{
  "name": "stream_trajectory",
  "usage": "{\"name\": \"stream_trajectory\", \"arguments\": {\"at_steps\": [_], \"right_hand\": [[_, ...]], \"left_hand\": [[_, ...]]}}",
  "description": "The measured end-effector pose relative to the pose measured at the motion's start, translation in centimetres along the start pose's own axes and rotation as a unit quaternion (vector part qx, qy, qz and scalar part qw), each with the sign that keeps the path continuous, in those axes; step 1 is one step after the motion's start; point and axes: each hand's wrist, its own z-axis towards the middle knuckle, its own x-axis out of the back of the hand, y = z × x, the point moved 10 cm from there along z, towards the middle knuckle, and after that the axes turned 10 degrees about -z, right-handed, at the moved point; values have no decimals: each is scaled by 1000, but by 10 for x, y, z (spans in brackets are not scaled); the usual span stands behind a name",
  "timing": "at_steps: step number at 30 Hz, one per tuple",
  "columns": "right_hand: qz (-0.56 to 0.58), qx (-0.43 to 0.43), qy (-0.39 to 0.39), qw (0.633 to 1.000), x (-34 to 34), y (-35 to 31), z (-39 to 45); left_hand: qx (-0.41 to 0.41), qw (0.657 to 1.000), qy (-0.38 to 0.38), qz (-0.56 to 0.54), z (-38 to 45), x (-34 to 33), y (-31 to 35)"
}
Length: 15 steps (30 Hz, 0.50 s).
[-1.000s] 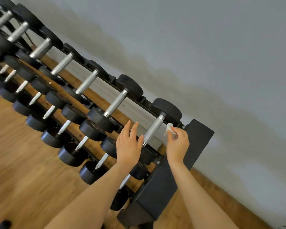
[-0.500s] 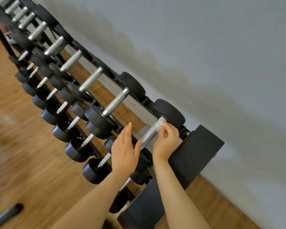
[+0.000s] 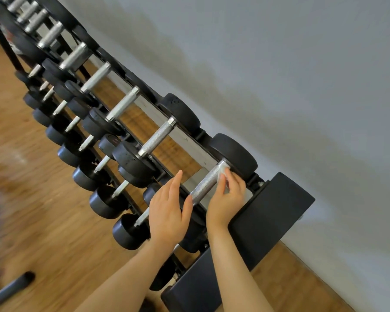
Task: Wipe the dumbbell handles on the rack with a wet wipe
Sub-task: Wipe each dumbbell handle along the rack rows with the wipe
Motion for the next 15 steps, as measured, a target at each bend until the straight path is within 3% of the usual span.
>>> {"name": "stream_trajectory", "arguments": {"at_steps": [5, 10, 15], "right_hand": [[1, 21, -21, 1000, -1, 1, -16], [29, -29, -10, 999, -4, 6, 1], [23, 19, -25, 999, -4, 3, -12]], "left_hand": [[0, 1000, -6, -5, 0, -1, -2], [11, 1000, -8, -7, 0, -3, -4], [8, 1000, -8, -9, -1, -2, -5]]}}
